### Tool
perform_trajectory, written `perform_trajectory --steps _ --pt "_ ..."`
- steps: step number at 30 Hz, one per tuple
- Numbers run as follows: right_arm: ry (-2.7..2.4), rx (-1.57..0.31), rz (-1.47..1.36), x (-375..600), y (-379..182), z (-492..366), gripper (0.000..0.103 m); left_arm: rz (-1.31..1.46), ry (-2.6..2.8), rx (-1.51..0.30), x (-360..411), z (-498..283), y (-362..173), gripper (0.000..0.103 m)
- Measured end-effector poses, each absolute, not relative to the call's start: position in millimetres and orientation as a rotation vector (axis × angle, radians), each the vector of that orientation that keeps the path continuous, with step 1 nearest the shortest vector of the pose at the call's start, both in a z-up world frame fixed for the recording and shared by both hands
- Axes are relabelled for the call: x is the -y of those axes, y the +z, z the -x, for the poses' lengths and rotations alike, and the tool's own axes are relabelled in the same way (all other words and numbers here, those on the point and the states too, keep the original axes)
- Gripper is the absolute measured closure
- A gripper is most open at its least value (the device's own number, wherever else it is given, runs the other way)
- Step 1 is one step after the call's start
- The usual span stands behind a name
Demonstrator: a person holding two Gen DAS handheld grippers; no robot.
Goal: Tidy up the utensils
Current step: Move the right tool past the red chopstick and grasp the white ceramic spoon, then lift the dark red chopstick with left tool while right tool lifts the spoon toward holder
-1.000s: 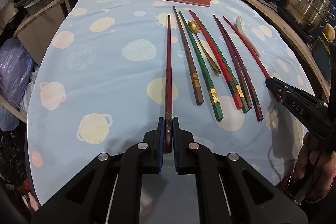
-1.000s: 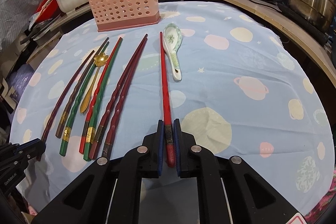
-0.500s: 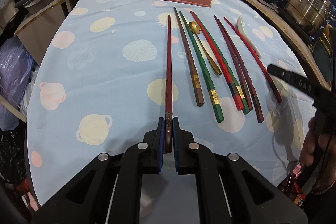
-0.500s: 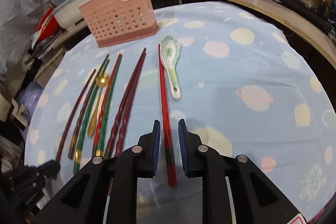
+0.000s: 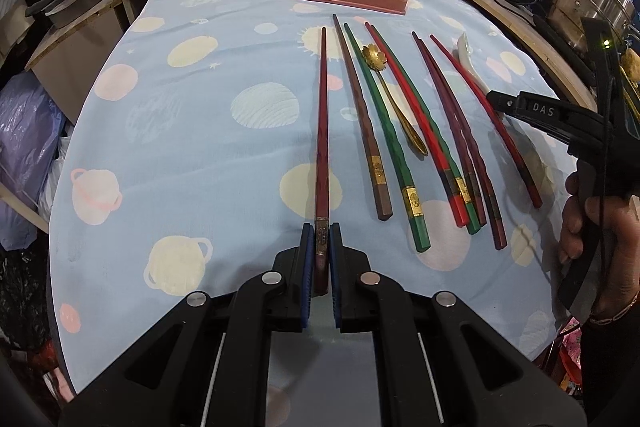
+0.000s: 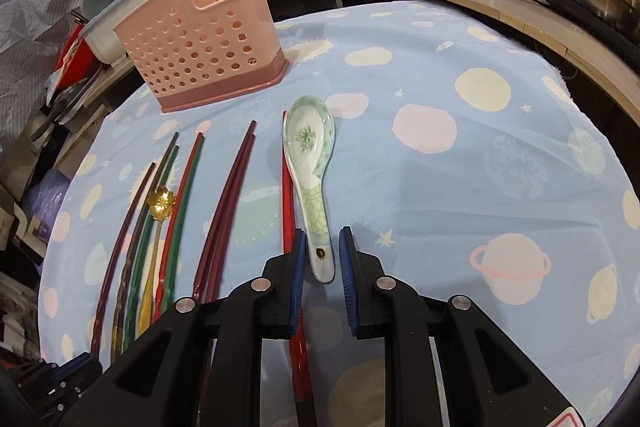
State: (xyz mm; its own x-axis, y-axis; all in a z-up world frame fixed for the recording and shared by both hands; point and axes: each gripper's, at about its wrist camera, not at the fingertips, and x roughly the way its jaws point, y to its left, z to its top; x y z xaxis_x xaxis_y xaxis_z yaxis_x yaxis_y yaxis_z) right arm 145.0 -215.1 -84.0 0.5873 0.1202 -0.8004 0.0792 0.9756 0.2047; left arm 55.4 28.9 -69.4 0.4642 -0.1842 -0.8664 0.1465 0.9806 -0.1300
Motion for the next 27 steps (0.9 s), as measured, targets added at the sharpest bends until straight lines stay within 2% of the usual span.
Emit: perform_trajectory --steps 14,27 --pt "0.028 -0.87 -0.203 214.9 -54.9 -106.2 0.094 0.058 -0.222 -1.06 -29.8 -43.3 -60.2 0.096" --pt "0.052 -0.701 -0.238 220.0 22.1 -52.9 0.096 0.078 -0.234 -0.902 -43.3 -25.1 7.7 0.096"
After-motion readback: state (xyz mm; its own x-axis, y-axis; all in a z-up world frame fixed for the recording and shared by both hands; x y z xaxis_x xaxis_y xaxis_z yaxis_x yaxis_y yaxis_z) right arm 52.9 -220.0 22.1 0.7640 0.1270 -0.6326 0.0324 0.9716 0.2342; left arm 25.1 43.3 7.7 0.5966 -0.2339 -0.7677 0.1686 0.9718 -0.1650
